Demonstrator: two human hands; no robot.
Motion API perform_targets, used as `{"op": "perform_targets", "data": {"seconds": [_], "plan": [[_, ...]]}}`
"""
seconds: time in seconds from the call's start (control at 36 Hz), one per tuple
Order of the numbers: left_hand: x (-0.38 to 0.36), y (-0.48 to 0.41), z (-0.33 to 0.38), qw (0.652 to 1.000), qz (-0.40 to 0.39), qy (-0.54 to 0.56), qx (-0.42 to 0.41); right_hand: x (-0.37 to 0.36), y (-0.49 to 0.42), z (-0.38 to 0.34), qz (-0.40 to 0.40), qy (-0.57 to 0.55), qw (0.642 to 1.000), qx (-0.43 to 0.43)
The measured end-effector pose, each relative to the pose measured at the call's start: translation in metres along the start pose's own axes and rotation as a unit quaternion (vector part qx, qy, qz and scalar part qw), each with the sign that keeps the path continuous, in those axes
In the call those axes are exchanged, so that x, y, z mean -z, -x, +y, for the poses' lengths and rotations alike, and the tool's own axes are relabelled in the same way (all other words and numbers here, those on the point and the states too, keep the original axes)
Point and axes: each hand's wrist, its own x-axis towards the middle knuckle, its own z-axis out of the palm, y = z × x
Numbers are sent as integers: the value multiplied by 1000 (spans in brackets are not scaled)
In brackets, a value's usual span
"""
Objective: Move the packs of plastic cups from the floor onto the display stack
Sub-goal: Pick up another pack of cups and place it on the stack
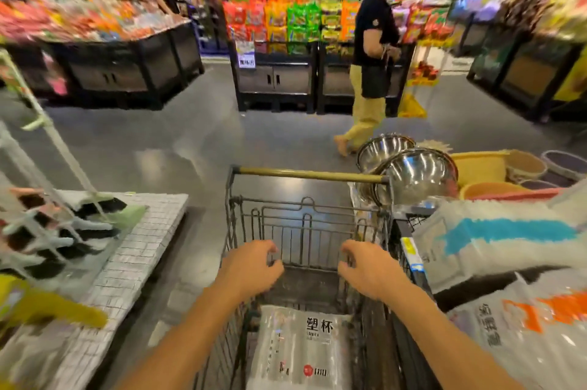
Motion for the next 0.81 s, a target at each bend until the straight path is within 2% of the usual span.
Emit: {"op": "perform_targets", "data": {"seconds": [0.17,0.33,0.58,0.81], "plan": [[67,76,27,998,55,32,28,52,52,-48,0,12,997,76],[109,145,29,992,98,10,82,77,87,-97,3,36,989,140],[146,244,-5,979,146,-5,143,81,141,-193,15,63,967,245],[171,363,-77,951,193,-12,240,47,187,-309,-4,73,938,339]]}}
